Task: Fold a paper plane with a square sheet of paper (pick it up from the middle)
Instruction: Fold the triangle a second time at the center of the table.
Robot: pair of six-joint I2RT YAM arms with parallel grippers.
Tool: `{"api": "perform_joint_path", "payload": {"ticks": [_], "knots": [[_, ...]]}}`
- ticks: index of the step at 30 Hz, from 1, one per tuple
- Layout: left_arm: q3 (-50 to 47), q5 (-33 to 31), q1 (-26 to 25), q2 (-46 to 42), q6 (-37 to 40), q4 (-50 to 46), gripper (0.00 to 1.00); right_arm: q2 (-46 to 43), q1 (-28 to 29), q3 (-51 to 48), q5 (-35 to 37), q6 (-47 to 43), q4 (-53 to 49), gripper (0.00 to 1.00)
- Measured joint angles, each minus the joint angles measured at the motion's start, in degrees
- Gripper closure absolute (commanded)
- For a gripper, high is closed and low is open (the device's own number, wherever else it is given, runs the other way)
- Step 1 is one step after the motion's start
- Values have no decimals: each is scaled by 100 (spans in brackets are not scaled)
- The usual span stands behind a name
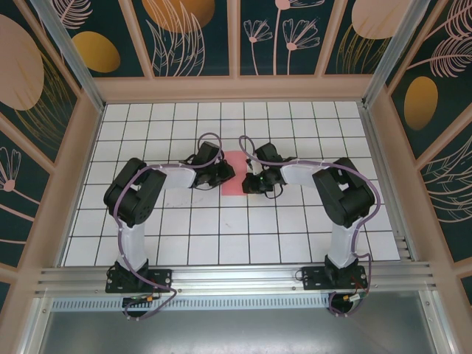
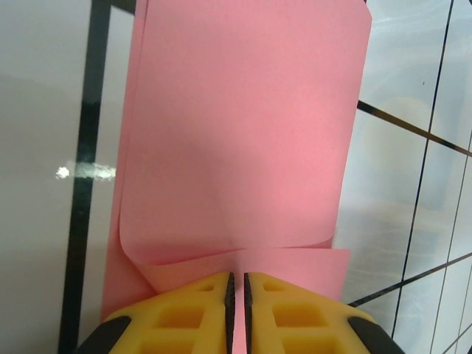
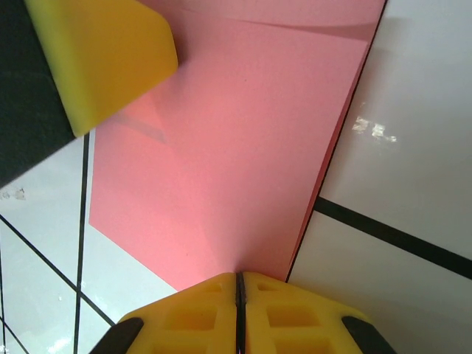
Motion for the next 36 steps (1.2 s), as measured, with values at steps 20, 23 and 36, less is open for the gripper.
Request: {"api": "perform_joint_path", "payload": {"ticks": [20,23,36], "knots": [[459,-745,682,-70,664,-599,82,-24,59,-11,96,-4,138,89],[101,-780,667,-542,682,-549,82,-74,138,-59,192,-37,197,89],[-1705,-68,13,-2072,302,275,82,-173,774,-164,205,83,304,89]]}}
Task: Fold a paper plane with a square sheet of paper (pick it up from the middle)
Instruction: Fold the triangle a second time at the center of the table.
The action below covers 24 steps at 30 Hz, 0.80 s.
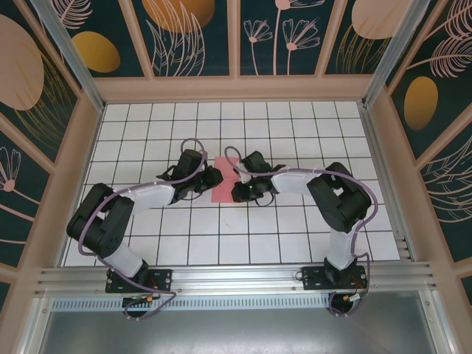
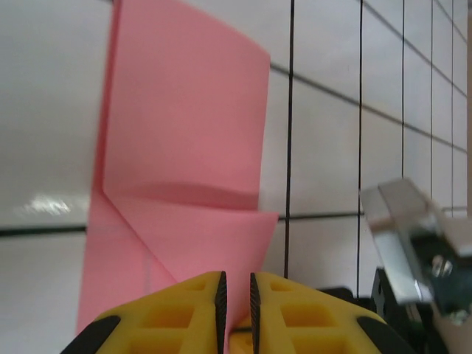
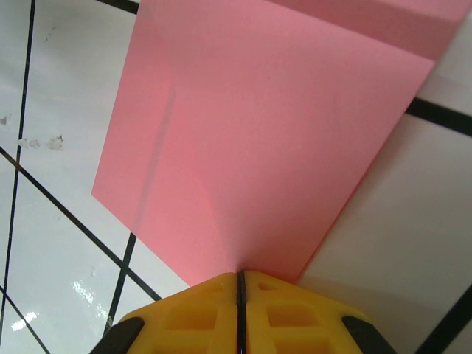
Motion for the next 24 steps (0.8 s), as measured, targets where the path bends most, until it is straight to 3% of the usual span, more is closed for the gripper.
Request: {"api": "perform_joint_path", "payload": {"ticks": [11,24], "knots": [[24,804,-68,787,-190,647,84,-354,-2,-216,-120,586,199,89],[197,708,-68,1158,-293,660,85,-120,-2,-199,-122,763,278,89]]}}
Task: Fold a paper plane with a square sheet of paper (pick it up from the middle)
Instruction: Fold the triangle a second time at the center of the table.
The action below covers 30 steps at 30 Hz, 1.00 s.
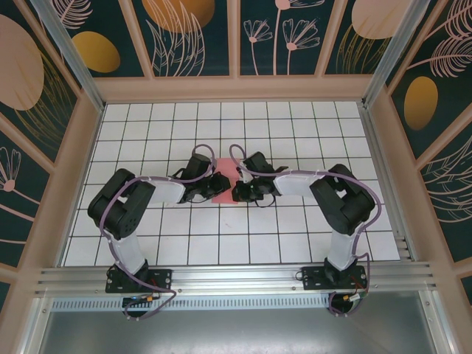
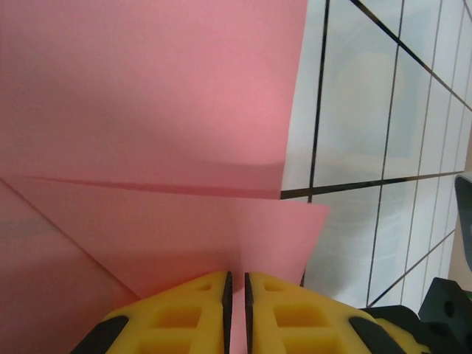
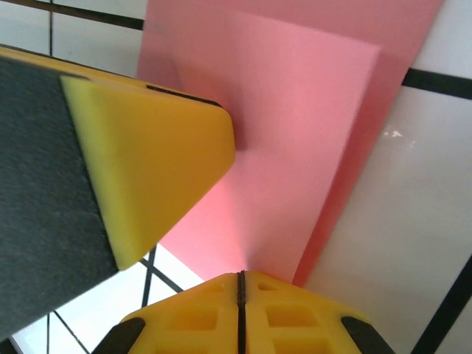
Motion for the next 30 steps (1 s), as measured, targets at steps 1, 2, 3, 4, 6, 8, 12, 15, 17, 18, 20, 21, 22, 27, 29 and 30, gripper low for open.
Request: {"api": "perform_joint_path", "payload": {"ticks": [1,2,3,4,6,8,12,15,17,18,20,21,22,27,29,30], "knots": [[0,-39,0,26,-4,-2,85,33,0,0,2,0,-2,89],[0,-68,0,52,-9,-9,85,57,0,0,4,-2,-2,89],[0,-101,0,68,-22,-13,85,72,0,4,4,-2,0,89],[2,-136,0,72,-24,-17,85,81,0,22,7,-7,-13,89],[33,-221,-11,72,-39,-52,84,101,0,68,39,-24,-61,89],[66,-310,-15,72,-44,-105,84,116,0,109,55,-42,-109,89],[168,-422,-20,127,-35,-166,84,133,0,125,72,-46,-129,89],[282,-426,2,205,2,-210,83,136,2,125,96,-46,-125,89],[365,-431,44,249,42,-267,83,136,2,125,116,-46,-111,89],[393,-428,76,267,70,-284,83,136,2,125,131,-46,-107,89],[452,-450,208,299,144,-291,82,136,2,118,151,-46,-103,89],[472,-470,275,308,179,-299,82,136,2,118,153,-46,-103,89],[494,-494,376,319,223,-308,81,136,2,118,155,-46,-103,89],[629,-647,750,361,457,-446,80,136,2,116,175,-46,-103,89],[750,-686,841,420,555,-518,79,133,2,118,170,-46,-103,89],[798,-702,870,439,603,-555,78,133,2,125,170,-46,-105,88]]}}
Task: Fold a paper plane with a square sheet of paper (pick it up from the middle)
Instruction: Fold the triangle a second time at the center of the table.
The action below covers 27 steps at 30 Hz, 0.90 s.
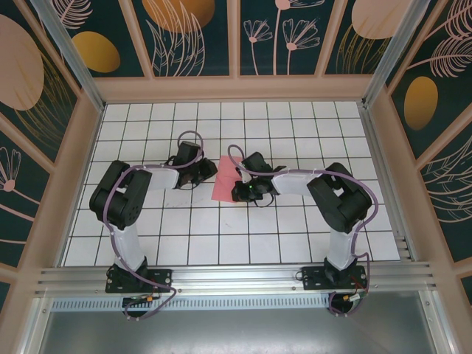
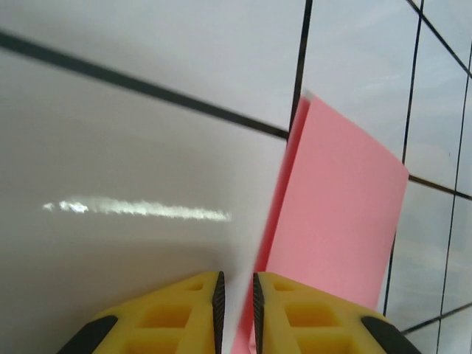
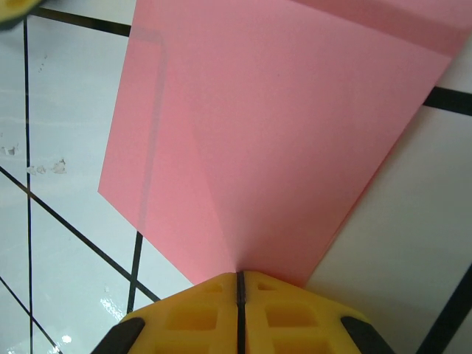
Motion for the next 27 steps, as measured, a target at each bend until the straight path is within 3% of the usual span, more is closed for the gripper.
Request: {"api": "perform_joint_path", "payload": {"ticks": [8,14,27], "knots": [[240,-249,42,-251,304,-382,62,-264,-17,350,280,46,-190,78],[-400,-90,39,-1040,166,-170,56,-472,-90,776,546,74,-61,80],[-944,673,-389,-1165,-474,514,76,157,-262,979,675,111,-98,83]]}}
